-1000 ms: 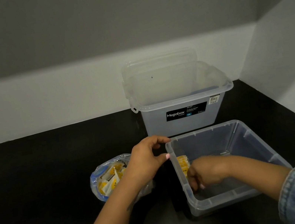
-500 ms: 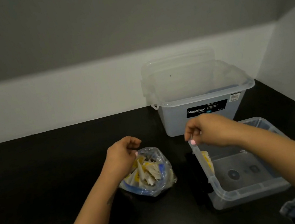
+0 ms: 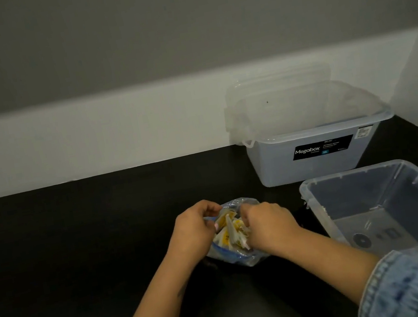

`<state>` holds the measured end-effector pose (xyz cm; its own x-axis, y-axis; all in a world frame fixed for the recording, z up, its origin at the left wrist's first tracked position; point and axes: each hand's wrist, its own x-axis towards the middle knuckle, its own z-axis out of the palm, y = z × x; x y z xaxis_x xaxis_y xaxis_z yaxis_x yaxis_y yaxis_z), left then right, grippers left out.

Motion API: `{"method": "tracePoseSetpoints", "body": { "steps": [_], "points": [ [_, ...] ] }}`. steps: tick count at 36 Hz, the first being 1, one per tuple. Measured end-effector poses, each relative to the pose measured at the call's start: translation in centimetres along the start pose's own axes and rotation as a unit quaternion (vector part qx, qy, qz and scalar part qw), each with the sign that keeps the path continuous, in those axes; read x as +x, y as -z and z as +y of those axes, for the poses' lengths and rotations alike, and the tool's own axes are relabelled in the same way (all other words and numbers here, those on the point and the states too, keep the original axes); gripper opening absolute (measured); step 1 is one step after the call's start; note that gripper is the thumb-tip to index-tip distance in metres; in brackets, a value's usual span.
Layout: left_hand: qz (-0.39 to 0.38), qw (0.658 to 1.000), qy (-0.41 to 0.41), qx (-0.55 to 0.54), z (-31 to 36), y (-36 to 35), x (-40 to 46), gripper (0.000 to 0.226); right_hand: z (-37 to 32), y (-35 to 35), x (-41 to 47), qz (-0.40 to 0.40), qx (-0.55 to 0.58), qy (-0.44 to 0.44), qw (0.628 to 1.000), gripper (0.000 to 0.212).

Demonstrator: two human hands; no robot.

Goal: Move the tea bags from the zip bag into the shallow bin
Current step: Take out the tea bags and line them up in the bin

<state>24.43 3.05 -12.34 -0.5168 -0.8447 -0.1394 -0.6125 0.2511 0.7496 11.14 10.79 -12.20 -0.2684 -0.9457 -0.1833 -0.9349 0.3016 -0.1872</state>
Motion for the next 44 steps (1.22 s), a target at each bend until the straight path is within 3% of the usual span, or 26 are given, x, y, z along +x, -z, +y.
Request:
{"method": "tracePoseSetpoints", "body": {
  "steps": [9, 19, 27, 34, 44],
  "points": [
    [-0.001, 1.0, -0.016, -0.019, -1.2, 1.2, -0.3, 0.028, -0.2, 1.8, 1.1, 0.055, 0.098, -0.066, 0.992, 0.023],
    [-0.018, 0.997, -0.039, -0.064, -0.5, 0.6, -0.5, 0.042, 0.1, 4.0, 1.2, 0.019, 0.243, -0.01, 0.97, 0.018],
    [-0.052, 0.994, -0.036, -0.093, -0.2, 0.9, -0.4, 0.016, -0.2, 4.2, 1.2, 0.001, 0.39, 0.007, 0.921, 0.013],
    [-0.023, 0.983, -0.004, -0.18, -0.7, 1.3, -0.8, 0.016, -0.3, 3.3, 1.2, -0.01, 0.439, -0.004, 0.899, 0.003],
    [-0.06, 0.972, -0.006, -0.227, -0.6, 1.8, -1.0, 0.024, -0.5, 4.5, 1.0, -0.015, 0.473, -0.023, 0.881, 0.009]
  ]
}}
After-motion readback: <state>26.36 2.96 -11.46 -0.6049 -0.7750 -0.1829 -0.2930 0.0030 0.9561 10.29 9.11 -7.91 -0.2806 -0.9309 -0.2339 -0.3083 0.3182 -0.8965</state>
